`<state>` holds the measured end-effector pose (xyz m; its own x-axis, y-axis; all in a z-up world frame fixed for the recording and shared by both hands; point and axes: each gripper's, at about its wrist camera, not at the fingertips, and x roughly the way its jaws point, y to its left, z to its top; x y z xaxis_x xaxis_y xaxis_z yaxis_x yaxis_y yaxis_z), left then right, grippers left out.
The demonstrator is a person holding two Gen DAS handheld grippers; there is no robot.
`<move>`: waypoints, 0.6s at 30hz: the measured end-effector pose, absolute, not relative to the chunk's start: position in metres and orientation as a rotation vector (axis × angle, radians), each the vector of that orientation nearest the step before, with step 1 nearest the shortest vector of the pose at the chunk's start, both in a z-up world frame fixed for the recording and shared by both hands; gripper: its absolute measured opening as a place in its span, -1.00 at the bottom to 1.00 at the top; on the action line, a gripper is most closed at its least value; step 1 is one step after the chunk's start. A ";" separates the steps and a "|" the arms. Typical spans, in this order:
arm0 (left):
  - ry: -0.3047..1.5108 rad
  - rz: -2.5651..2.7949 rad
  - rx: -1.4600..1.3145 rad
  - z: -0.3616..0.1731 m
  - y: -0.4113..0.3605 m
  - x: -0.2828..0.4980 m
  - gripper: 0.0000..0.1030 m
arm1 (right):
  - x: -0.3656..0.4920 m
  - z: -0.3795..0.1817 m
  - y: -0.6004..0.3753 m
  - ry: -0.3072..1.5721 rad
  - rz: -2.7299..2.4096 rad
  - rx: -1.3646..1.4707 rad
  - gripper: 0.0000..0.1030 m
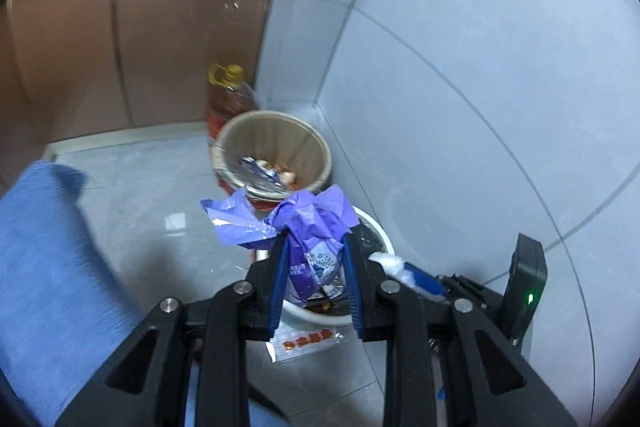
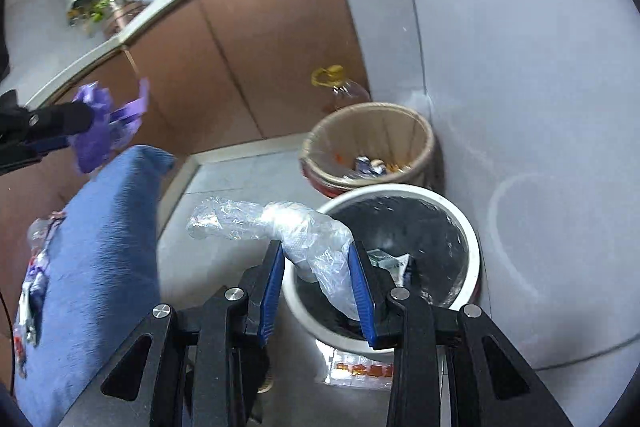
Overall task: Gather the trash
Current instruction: 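Carry both items over the black-lined bin and open both grippers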
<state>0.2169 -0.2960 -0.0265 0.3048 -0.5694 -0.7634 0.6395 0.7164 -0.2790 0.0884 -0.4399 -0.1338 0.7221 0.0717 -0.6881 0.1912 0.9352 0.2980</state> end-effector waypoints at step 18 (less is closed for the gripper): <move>1.088 -0.865 0.060 -0.085 -0.384 0.251 -0.01 | 0.102 -0.181 -0.471 0.843 -0.201 0.392 -0.08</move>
<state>0.2511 -0.3837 -0.0854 0.1801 -0.5839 -0.7916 0.6395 0.6810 -0.3568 0.1018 -0.4708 -0.1810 0.6518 -0.0192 -0.7582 0.3253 0.9102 0.2565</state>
